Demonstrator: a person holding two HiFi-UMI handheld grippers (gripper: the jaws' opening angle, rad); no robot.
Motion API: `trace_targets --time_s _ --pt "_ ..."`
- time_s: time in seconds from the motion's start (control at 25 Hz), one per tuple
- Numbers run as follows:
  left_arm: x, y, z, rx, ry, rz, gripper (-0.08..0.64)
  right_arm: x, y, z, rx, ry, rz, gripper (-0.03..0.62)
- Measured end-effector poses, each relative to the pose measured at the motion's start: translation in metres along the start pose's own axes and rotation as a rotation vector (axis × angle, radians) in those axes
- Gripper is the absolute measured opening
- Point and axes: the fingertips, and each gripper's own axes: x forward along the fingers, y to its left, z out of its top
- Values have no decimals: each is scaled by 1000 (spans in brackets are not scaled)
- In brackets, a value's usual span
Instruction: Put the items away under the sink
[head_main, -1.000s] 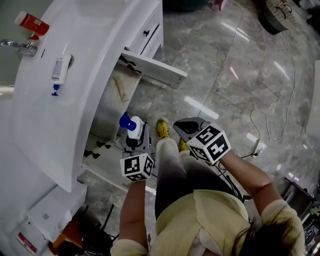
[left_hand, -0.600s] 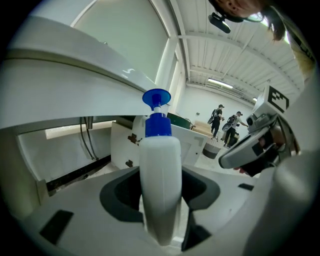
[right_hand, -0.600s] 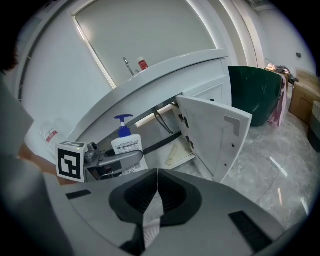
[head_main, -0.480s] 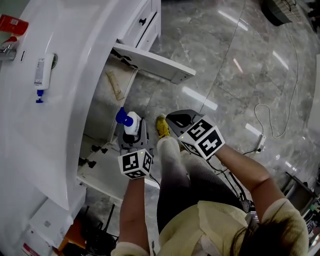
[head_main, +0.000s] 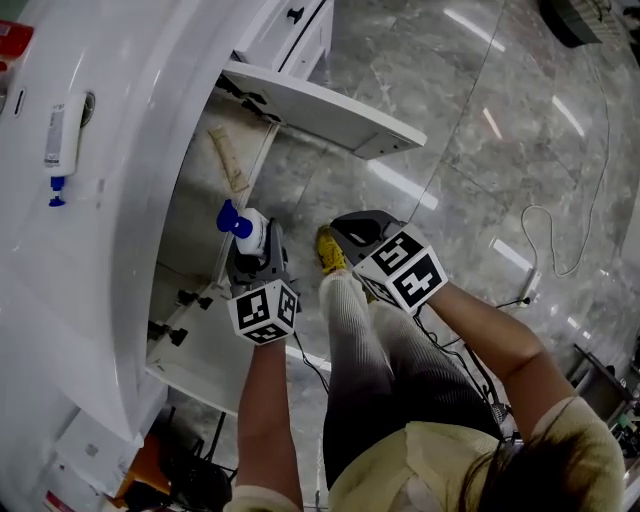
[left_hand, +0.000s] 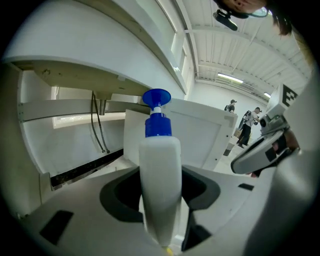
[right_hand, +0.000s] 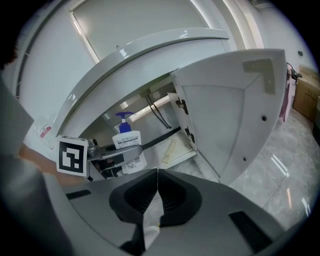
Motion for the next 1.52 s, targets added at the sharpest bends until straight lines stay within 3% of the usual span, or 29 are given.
trace_targets --time_s 0.24,0.56,0.88,1.16,1.36,1.52 --pt "16 31 -15 -15 -15 65 229 33 -14 -4 -4 -21 -14 26" --pt "49 69 -45 33 -7 144 229 71 -23 -11 -35 -18 2 26" --pt "70 83 -56 33 -36 156 229 113 -35 -12 -38 -41 7 26" --pt "84 108 -80 96 6 194 229 147 -40 -18 -84 -32 31 26" --pt "94 142 -102 59 49 274 229 167 -38 -25 -85 -27 42 26" --pt "106 165 -109 26 34 323 229 178 -40 -30 -87 -32 47 26"
